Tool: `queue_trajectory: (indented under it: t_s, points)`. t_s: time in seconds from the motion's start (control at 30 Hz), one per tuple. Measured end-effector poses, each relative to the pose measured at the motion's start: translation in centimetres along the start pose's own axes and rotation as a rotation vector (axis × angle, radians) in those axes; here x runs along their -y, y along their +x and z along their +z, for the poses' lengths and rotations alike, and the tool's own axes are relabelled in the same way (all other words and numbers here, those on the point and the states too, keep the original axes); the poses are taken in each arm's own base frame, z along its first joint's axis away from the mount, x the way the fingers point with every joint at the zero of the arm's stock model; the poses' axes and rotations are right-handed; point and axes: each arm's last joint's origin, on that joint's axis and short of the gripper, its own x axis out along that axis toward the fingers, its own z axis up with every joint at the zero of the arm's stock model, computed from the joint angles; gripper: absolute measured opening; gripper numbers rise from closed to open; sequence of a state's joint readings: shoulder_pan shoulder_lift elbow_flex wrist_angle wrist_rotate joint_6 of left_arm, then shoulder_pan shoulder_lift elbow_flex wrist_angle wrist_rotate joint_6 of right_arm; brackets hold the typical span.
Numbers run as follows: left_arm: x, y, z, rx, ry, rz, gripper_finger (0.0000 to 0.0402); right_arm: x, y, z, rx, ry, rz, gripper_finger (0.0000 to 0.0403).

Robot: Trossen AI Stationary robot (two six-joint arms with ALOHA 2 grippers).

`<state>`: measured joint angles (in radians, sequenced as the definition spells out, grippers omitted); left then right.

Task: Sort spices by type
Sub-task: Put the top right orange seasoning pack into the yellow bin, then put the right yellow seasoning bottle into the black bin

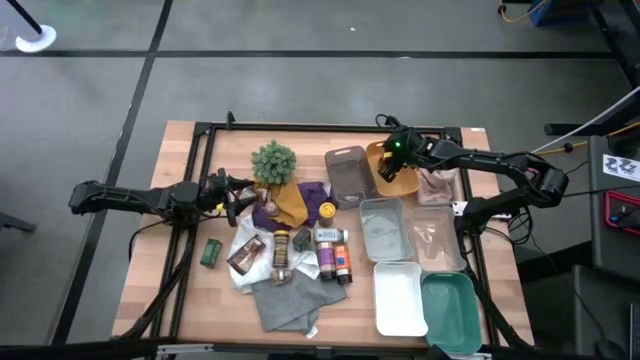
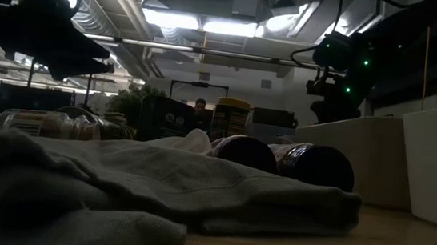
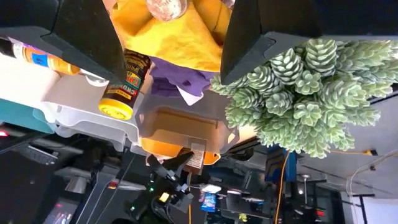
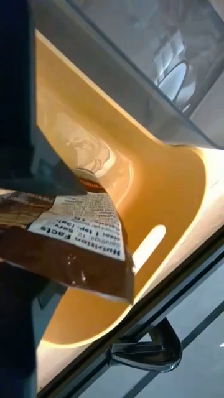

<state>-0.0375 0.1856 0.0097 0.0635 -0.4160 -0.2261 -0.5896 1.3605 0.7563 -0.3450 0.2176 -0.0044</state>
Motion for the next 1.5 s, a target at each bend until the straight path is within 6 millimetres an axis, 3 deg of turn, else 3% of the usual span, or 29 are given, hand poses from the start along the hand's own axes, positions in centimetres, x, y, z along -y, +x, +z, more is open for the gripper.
queue_trajectory:
  t_s: [0.3, 0.9, 1.13, 1.5]
  points:
    - [0.0, 0.0, 0.0, 0.000, -0.003, 0.000, 0.0251, 0.1, -0.4, 0.3, -0.031, -0.007, 0.000, 0.0191]
    - [0.0, 0.0, 0.0, 0.000, -0.014, 0.000, 0.0251, 1.3, -6.0, 5.0, -0.138, -0.031, 0.004, 0.0240]
    - [0.0, 0.0, 0.0, 0.000, -0.013, 0.000, 0.0251, 1.3, -7.9, 6.6, -0.113, 0.042, 0.169, 0.0258]
    - [0.0, 0.0, 0.0, 0.000, -0.003, 0.000, 0.0251, 0.7, -8.2, 7.0, -0.122, 0.229, 0.370, 0.0325]
